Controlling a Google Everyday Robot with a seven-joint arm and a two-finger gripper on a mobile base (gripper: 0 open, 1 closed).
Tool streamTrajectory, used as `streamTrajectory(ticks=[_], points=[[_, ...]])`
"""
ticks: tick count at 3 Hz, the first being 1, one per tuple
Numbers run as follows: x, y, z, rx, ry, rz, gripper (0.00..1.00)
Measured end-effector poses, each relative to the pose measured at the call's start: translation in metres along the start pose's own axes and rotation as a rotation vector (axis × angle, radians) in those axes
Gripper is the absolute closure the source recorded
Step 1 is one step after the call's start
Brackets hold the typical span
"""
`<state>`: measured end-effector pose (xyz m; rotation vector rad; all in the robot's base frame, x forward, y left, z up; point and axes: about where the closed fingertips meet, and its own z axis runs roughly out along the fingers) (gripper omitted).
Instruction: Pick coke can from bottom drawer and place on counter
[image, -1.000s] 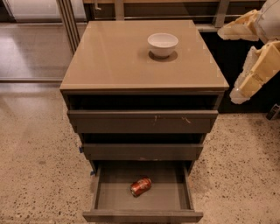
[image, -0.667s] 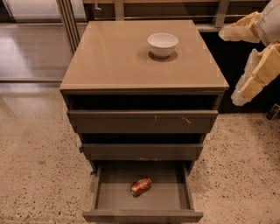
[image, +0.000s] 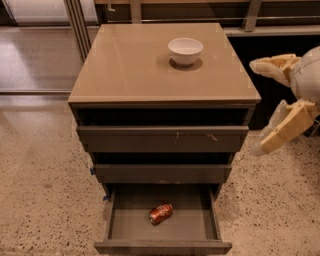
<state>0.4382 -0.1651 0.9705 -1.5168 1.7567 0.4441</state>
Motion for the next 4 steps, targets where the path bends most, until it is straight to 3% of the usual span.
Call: streamTrajectory(ticks=[2,3,4], points=[[0.058,0.030,0.116,0.029,-0.065,0.158,0.00],[0.088,0.033,0.157,0.043,-0.099,0.205,0.00],[0.109,0.042,0.186,-0.001,-0.118,0.242,0.00]])
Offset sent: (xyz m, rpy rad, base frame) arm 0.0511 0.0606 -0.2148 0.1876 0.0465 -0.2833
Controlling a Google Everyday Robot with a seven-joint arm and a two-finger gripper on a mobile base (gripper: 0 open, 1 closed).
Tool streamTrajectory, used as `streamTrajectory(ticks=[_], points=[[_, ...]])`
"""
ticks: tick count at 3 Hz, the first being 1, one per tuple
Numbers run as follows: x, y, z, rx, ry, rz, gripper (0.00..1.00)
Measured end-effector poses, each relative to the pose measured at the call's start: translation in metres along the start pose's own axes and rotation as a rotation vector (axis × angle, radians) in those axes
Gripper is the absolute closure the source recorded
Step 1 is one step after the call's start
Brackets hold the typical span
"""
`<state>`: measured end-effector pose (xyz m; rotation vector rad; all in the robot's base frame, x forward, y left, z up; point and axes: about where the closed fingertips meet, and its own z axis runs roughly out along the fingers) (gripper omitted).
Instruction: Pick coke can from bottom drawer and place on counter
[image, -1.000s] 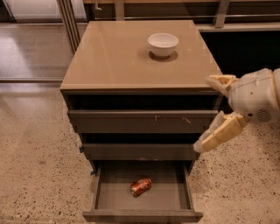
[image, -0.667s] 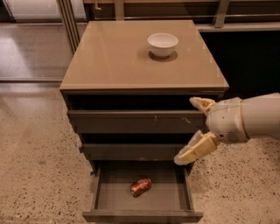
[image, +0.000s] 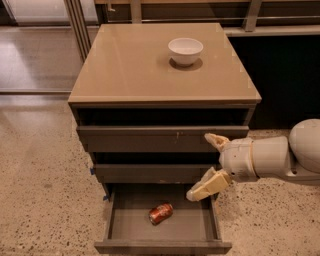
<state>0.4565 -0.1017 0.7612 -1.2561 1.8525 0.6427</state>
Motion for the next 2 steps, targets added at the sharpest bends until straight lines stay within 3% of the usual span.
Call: streamTrajectory(ticks=[1,2], points=[[0.003,0.007,0.004,0.009,-0.012,-0.001,0.00],[0.032,0.017,0.032,0.018,-0.046,0.043,0.00]])
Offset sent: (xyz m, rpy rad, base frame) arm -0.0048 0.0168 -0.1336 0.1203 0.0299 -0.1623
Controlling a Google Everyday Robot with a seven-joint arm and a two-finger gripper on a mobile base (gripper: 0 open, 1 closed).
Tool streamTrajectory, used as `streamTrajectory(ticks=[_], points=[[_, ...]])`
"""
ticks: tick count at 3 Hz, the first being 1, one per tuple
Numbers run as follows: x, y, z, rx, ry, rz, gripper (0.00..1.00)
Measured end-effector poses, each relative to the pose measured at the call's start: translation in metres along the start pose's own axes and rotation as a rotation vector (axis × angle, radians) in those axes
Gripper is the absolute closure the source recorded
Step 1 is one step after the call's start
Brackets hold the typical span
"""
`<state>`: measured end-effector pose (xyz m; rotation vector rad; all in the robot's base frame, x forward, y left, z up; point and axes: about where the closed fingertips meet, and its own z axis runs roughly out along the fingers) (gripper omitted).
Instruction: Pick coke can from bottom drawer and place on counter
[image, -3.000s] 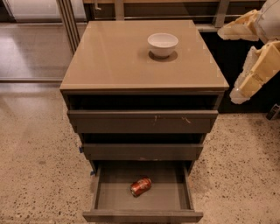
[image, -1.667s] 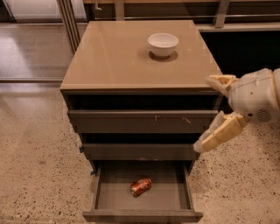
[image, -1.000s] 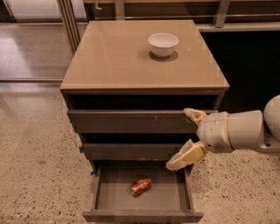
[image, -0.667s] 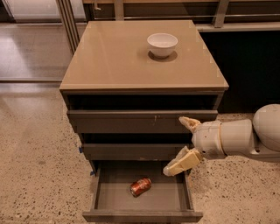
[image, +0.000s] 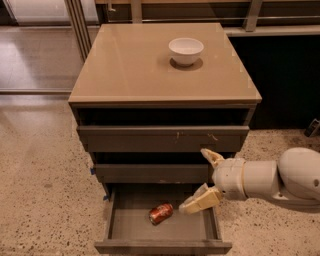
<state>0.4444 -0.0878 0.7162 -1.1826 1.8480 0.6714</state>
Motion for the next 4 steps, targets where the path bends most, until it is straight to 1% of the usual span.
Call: streamTrajectory(ticks=[1,2,3,4], points=[[0.045,-0.001,0.035,0.006,-0.011,0.032,0.00],[0.087,0.002,0.068,-0.022,-0.019,0.075,0.00],[0.094,0.004,0.074,-0.033,-0.025,0.093,0.00],[0.086,0.010,0.072,-0.027,-0.023,0.057,0.00]])
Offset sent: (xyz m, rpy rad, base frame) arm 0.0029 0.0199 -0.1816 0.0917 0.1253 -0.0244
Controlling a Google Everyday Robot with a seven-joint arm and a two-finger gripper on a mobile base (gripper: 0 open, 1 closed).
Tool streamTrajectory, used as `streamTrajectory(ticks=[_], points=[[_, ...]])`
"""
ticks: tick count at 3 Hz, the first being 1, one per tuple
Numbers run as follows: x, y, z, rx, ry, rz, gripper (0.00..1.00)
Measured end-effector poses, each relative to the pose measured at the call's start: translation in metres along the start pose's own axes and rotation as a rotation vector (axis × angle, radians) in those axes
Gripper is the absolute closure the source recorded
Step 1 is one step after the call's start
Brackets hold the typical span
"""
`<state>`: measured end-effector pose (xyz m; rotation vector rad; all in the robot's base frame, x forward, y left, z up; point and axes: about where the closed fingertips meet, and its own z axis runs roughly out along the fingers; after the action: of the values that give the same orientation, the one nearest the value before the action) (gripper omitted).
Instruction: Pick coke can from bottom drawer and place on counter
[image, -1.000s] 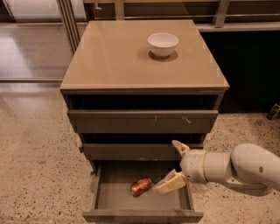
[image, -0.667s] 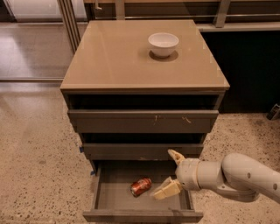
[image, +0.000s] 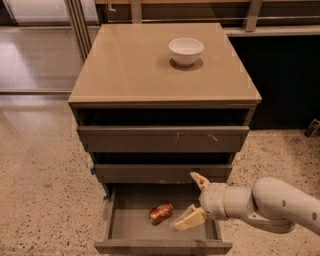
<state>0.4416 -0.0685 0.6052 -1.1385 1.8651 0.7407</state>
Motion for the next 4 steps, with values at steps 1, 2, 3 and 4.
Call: streamTrajectory(ticks=[1,2,3,4], points=[[0.027,0.001,0.018,0.018,0.008,0.014,0.00],[0.070,-0.006,0.048,0.003,-0.011,0.063,0.00],[0.108,-0.014,0.079,-0.025,-0.037,0.112,0.00],[0.145,-0.029,0.111,-0.046,-0.030,0.165,0.00]])
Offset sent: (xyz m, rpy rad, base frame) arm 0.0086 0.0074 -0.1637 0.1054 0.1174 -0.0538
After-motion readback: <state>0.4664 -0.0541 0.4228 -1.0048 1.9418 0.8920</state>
